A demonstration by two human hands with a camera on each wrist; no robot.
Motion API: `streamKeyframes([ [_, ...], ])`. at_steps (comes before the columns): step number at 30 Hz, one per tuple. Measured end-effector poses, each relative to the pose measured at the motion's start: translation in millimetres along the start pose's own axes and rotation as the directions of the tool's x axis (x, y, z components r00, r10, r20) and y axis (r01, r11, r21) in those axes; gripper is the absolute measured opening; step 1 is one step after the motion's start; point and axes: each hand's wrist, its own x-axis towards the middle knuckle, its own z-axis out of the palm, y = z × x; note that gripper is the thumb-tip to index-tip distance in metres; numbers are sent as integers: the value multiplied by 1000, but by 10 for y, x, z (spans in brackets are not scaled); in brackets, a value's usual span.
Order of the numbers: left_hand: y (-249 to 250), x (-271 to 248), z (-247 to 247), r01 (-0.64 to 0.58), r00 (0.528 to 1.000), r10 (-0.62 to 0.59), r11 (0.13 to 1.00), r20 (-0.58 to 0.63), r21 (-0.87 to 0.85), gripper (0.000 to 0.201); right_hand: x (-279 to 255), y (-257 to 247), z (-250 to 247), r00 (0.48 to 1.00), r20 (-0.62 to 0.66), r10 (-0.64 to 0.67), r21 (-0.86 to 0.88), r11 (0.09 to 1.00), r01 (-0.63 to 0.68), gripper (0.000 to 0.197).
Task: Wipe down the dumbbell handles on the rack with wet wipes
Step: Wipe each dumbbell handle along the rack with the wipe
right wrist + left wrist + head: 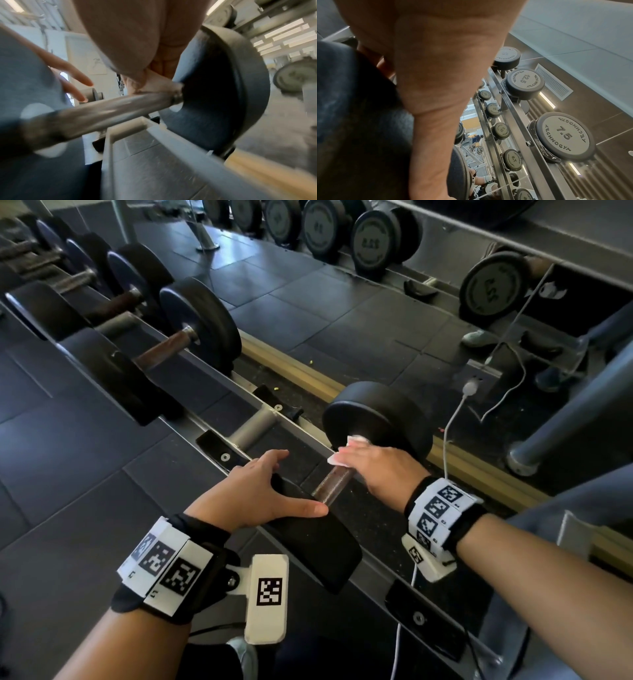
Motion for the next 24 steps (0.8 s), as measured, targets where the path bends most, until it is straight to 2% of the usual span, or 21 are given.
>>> streamKeyframes([
  [2,-13,2,3,-7,1000,7,1000,-7,13,131,-30,-124,49,998,8,-58,46,997,57,48],
  [4,-20,3,6,-12,1000,12,1000,-11,17,132,-72,-324,99,982,58,-181,116,978,173,41],
  [6,-26,-5,5,-11,1000,11,1000,-10,7,133,-44,-387,78,971,86,-224,166,964,207,38],
  [9,-32,-19,11,-16,1000,15,1000,-8,-2,132,116,-153,-76,973,178,-147,49,989,140,52],
  [12,-30,-23,14,-16,1000,16,1000,-8,3,133,180,34,-143,986,152,-66,-40,997,73,45],
  [17,-38,-28,33,-28,999,28,1000,-19,6,133,250,-68,-39,995,90,-47,161,986,33,46],
  [22,-50,-26,55,-31,999,31,999,-21,-24,135,419,-129,-51,958,279,67,-89,995,-44,35],
  [24,-56,-29,63,-31,999,30,999,-29,-33,137,384,-142,-38,960,270,68,67,994,-89,23],
])
